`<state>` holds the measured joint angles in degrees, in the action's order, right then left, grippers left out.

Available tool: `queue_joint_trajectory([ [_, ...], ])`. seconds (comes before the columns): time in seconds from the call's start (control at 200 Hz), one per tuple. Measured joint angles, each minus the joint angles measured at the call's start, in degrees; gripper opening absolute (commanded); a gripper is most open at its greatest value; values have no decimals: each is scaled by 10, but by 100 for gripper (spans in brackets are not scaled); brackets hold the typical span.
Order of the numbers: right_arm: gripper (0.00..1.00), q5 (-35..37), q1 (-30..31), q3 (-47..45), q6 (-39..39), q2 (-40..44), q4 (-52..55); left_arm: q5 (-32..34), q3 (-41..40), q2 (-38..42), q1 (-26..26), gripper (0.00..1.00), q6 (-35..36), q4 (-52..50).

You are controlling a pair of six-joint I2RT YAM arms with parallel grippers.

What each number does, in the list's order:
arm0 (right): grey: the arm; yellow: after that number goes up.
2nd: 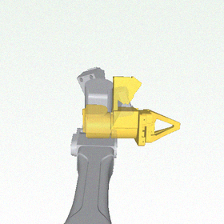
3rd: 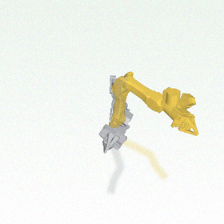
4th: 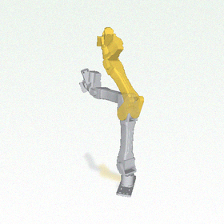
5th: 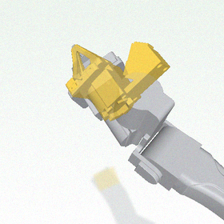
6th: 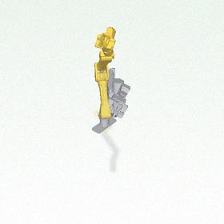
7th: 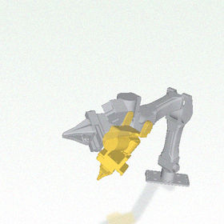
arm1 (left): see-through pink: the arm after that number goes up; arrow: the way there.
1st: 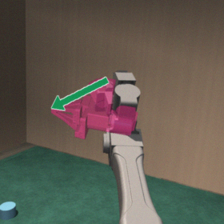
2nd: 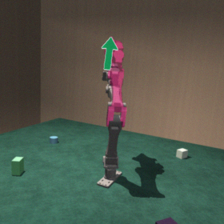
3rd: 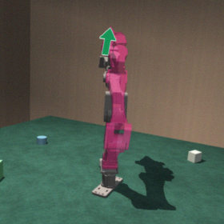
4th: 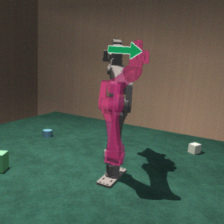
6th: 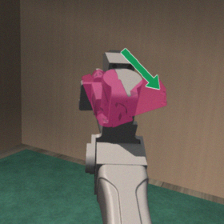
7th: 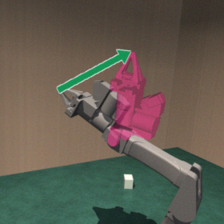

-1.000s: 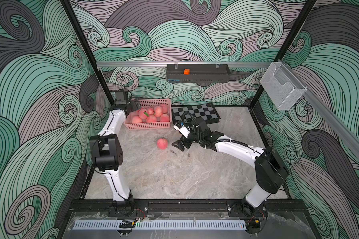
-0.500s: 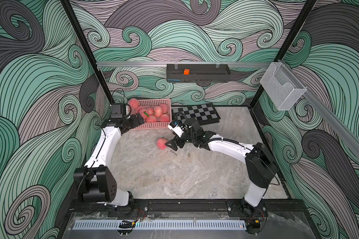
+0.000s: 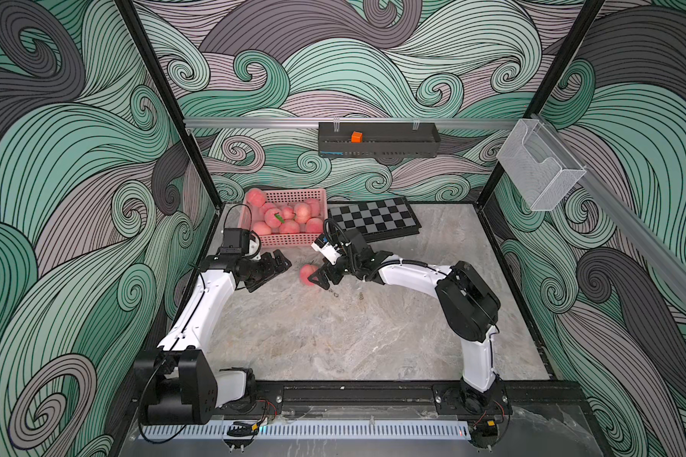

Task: Put the peaches into the basket
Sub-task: Place the peach in the basket, then pick up the peach from the center of the board.

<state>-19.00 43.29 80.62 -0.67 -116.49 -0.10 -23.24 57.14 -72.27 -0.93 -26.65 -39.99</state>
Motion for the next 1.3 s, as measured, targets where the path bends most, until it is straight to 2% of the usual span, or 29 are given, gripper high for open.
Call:
queue_joint_trajectory([
  [0.555, 99, -7, 3, 87, 23, -103, -4, -29, 0, 1, 0, 97, -1, -1],
  [1.301, 98, -7, 2, 116, 39, -122, 26, -39, 14, -7, -8, 97, 0, 1],
])
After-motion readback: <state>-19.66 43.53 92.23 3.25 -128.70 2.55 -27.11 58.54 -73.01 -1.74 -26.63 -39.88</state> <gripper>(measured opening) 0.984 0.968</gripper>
